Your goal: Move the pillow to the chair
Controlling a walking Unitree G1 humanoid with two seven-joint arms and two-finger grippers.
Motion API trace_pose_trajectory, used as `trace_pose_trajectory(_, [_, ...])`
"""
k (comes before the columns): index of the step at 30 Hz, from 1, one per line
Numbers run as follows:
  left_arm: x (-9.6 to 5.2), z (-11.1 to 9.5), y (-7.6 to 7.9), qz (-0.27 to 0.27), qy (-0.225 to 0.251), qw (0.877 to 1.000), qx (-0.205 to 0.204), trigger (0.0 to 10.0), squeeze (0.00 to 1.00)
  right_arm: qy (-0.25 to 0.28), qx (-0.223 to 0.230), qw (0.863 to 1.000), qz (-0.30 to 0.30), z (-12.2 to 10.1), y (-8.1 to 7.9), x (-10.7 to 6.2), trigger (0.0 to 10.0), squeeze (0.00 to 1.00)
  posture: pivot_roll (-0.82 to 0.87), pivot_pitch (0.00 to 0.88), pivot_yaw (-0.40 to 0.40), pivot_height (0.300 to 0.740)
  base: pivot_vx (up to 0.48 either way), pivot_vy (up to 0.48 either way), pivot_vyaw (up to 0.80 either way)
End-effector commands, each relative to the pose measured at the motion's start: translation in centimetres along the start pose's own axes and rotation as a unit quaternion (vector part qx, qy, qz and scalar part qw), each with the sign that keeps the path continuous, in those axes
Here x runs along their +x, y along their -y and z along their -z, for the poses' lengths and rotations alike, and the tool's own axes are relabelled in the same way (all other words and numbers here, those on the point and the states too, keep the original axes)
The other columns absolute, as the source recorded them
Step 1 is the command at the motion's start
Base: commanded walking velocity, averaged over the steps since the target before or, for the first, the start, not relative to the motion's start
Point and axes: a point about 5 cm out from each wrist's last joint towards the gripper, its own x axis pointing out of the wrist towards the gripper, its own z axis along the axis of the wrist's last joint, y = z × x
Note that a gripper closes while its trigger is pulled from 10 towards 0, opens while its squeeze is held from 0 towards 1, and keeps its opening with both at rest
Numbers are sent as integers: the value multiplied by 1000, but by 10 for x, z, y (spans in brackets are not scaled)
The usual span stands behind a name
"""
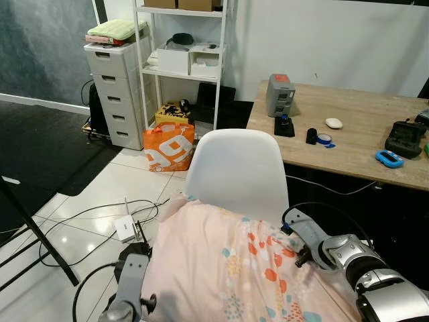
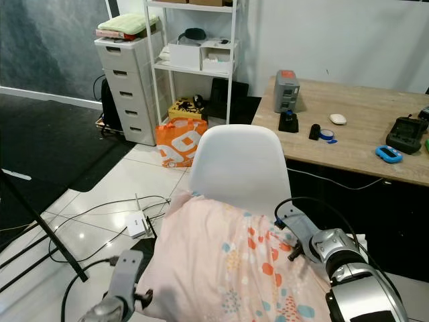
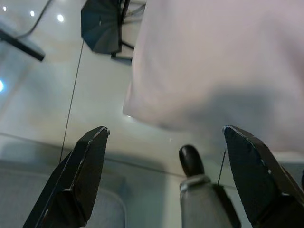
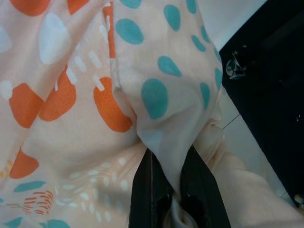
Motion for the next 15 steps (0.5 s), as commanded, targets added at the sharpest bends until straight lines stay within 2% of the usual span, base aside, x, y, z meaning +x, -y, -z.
trace_pose_trajectory(1, [-1, 5, -7, -4, -3, 1000, 2, 10000, 0, 13, 6, 1000, 4, -10, 2, -2, 10000, 0, -138, 50, -6, 715, 0, 0, 0])
trace_pose_trajectory(5, [-2, 10, -3, -2, -10, 1000, 1, 10000, 0, -1, -2, 1000, 10, -8, 3, -2, 10000, 0, -137, 46, -7, 695, 0, 0, 0])
trace_pose_trajectory(11, [-3, 16, 20, 8, -17, 1000, 0, 10000, 0, -31, 9, 998, 46, 3, 12, -5, 10000, 0, -136, 44, -12, 670, 0, 0, 0])
trace_pose_trajectory(15, [-4, 18, 20, 8, -19, 1000, -2, 10000, 0, -45, 12, 997, 69, 11, 18, -7, 10000, 0, -135, 45, -13, 660, 0, 0, 0])
